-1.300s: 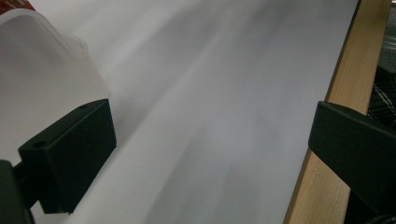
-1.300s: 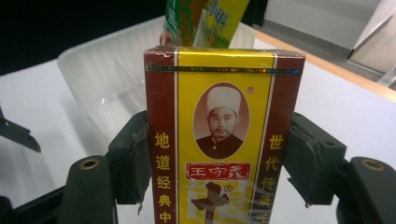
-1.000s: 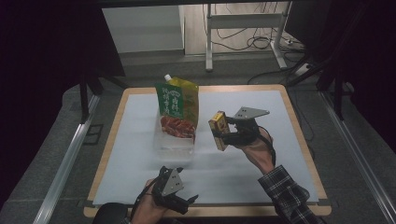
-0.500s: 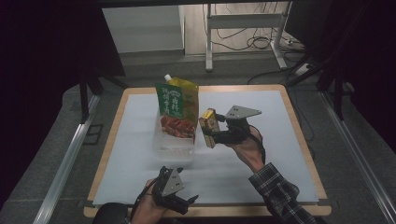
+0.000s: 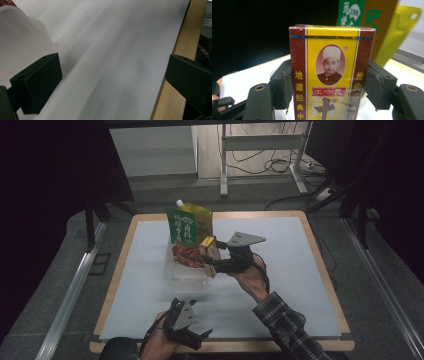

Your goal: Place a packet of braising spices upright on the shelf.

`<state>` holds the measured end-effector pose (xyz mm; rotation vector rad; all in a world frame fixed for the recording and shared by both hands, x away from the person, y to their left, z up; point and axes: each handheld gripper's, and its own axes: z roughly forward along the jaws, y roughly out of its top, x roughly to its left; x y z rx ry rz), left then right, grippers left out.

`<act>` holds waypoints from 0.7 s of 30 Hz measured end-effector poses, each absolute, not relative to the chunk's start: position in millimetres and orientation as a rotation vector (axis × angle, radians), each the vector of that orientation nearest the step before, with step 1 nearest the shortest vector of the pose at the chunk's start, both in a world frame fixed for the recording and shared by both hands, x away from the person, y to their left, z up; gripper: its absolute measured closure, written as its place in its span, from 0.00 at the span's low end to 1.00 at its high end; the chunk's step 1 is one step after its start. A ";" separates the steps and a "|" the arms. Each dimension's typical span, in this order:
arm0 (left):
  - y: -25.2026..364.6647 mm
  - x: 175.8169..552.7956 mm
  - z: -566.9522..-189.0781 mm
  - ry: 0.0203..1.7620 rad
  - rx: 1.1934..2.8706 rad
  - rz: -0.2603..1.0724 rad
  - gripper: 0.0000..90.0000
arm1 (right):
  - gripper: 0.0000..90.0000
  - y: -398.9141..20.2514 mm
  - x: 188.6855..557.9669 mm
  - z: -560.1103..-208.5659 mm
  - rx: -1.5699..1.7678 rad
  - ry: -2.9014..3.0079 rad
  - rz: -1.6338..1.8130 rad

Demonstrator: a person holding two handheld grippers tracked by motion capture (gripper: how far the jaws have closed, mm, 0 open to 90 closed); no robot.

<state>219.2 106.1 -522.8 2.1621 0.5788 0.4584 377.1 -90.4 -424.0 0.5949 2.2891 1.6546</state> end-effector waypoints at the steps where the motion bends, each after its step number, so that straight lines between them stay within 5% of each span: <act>1: 106.0 219.2 -522.7 0.578 2.161 0.458 0.01 | 0.36 -87.9 377.2 -424.4 0.593 2.290 1.662; 21: 105.2 218.5 -522.9 0.573 2.164 0.448 0.01 | 0.36 -42.9 376.8 -447.7 0.555 2.310 1.704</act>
